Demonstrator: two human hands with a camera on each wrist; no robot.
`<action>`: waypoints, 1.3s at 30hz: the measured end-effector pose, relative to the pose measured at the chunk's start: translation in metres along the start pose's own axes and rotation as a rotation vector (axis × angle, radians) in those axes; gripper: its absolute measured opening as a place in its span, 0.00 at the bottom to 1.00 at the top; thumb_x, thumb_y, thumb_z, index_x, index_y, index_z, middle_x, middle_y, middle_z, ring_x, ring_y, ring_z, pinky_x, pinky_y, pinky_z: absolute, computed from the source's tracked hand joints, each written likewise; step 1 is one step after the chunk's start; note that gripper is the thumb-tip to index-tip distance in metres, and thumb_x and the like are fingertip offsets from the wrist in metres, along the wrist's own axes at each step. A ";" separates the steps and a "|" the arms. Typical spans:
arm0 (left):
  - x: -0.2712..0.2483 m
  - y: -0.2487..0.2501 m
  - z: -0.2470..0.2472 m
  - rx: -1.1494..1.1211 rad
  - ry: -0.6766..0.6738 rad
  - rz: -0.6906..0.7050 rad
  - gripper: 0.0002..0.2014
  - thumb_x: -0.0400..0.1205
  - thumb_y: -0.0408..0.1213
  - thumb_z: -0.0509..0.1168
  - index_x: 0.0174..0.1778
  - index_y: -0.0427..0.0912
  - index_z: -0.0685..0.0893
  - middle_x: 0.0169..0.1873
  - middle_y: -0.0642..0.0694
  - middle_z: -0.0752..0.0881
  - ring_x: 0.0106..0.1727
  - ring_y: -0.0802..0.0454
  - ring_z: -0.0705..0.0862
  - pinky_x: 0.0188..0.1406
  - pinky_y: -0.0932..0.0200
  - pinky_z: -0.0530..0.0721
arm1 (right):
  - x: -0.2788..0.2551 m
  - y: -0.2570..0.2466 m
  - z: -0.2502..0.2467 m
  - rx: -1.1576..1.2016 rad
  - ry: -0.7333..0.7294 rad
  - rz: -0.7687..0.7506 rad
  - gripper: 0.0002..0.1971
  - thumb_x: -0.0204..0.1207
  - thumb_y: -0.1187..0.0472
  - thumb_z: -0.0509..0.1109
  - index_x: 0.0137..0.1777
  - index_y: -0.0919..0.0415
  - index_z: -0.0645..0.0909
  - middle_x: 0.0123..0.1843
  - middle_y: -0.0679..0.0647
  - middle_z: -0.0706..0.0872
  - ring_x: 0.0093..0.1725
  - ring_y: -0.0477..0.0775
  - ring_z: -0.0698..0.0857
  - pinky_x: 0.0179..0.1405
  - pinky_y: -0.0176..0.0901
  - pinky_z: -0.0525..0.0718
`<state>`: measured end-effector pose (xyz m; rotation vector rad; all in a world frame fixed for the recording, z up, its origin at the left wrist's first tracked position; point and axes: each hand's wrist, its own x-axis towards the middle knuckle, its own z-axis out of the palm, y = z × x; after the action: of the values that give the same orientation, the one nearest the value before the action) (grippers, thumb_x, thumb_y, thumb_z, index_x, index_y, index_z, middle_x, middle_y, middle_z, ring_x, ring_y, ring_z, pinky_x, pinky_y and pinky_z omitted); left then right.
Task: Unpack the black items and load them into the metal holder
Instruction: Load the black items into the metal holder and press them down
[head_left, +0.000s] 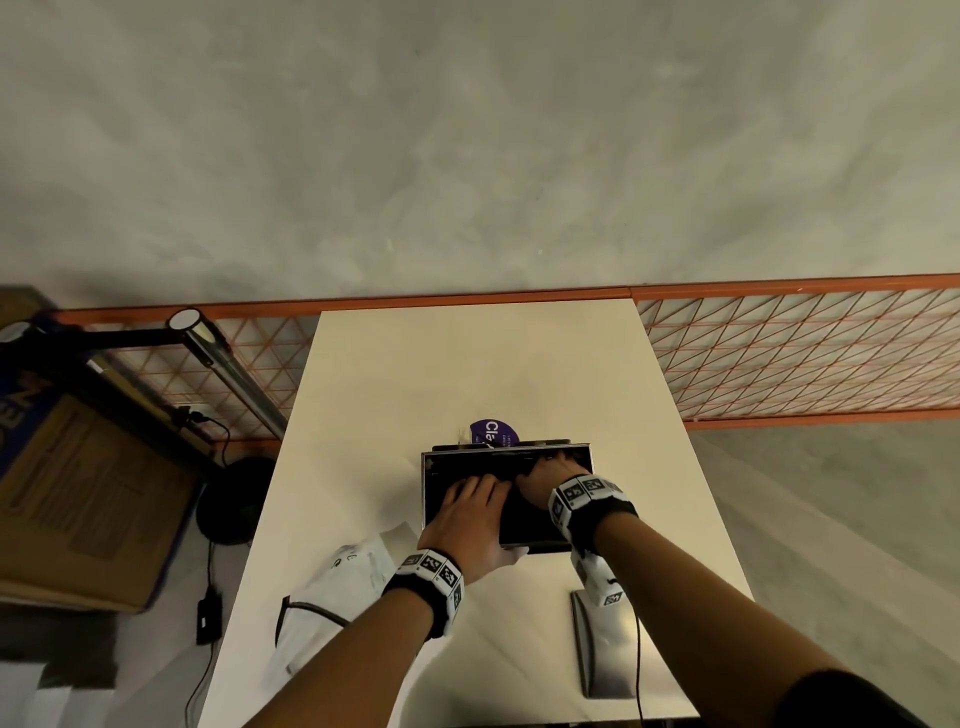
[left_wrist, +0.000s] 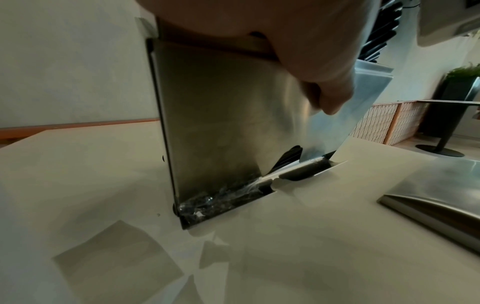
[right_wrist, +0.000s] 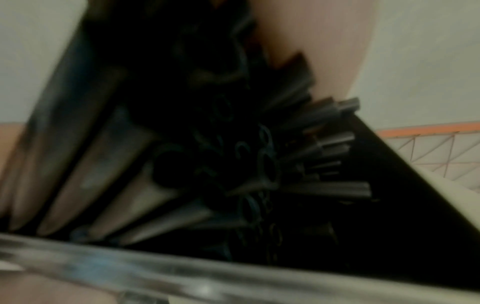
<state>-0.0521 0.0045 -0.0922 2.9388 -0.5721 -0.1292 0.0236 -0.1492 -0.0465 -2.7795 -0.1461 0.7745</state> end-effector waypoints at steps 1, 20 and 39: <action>0.001 0.000 -0.001 -0.010 0.000 -0.002 0.41 0.72 0.68 0.64 0.78 0.49 0.68 0.69 0.50 0.73 0.72 0.47 0.72 0.80 0.48 0.66 | 0.001 -0.001 -0.002 0.022 -0.008 0.004 0.19 0.83 0.54 0.54 0.70 0.54 0.76 0.69 0.60 0.84 0.67 0.65 0.82 0.64 0.51 0.78; 0.006 -0.002 -0.001 -0.009 -0.013 -0.003 0.40 0.71 0.68 0.66 0.76 0.49 0.69 0.69 0.48 0.72 0.71 0.46 0.71 0.77 0.47 0.70 | 0.018 0.006 -0.005 0.188 -0.100 0.029 0.21 0.64 0.29 0.53 0.43 0.39 0.79 0.52 0.47 0.90 0.47 0.50 0.87 0.52 0.47 0.83; 0.008 -0.004 -0.002 -0.007 -0.038 -0.018 0.42 0.71 0.68 0.69 0.76 0.46 0.69 0.70 0.46 0.72 0.72 0.43 0.72 0.75 0.45 0.72 | 0.018 0.007 -0.019 0.149 -0.177 0.064 0.34 0.55 0.25 0.63 0.61 0.37 0.84 0.57 0.50 0.90 0.51 0.55 0.86 0.57 0.47 0.84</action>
<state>-0.0425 0.0054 -0.0917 2.9415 -0.5496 -0.1895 0.0486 -0.1567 -0.0417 -2.5847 -0.0302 1.0037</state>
